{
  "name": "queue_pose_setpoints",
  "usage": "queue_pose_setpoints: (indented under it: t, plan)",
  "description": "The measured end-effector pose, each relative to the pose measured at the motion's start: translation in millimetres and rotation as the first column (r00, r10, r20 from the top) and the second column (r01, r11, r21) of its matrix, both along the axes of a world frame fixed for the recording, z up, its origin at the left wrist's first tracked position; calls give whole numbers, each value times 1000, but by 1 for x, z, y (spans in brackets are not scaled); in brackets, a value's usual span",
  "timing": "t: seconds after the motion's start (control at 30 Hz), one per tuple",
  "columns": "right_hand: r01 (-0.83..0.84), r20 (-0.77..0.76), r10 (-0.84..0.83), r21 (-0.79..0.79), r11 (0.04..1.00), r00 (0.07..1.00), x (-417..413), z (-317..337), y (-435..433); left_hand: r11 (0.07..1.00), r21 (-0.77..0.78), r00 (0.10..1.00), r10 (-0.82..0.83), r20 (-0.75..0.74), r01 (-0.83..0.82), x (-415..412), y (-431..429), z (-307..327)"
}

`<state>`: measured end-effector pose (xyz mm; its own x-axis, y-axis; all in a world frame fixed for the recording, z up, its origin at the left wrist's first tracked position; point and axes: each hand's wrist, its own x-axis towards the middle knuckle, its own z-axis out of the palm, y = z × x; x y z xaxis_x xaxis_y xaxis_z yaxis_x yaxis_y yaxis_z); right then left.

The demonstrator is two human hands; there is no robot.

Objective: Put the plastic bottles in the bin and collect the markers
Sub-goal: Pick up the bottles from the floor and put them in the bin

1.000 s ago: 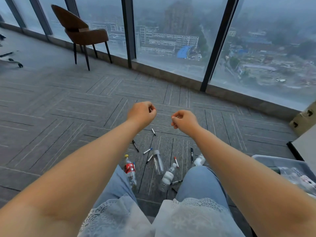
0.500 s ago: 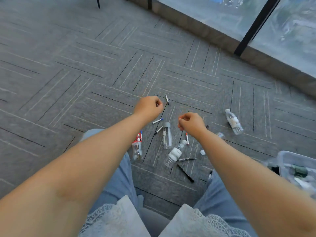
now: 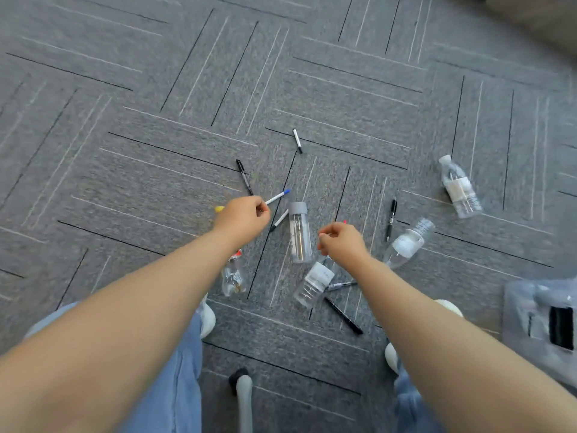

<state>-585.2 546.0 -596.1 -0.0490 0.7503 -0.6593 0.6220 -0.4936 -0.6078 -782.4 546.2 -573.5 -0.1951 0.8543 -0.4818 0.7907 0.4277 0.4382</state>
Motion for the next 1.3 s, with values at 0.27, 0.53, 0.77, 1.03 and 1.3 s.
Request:
queue_pose_setpoints:
  t: [0.27,0.53,0.77,1.03,1.3]
  plan:
    - [151,194,-125,-124,981,973,0,-97,-11,992,-126,999,29,-25,-32,-10,4,-85]
    - [322,307,-201,-420,849,930,-3,-173,-47,993,-37,994,112,-16,-113,-13,7,-114]
    - [516,352,-390,-422,746,851,-17,-201,-47,981,-82,984,176,20,-174,-13,-1,-130]
    - [709,321,-636,-394,584,702,-12,-197,-30,982,-122,986,152,73,-142,-5,-4,-129]
    - [784,62,-782,-37,619,620,-13,-179,10,933,-327,983,106,-148,-150,-9,-23,-170]
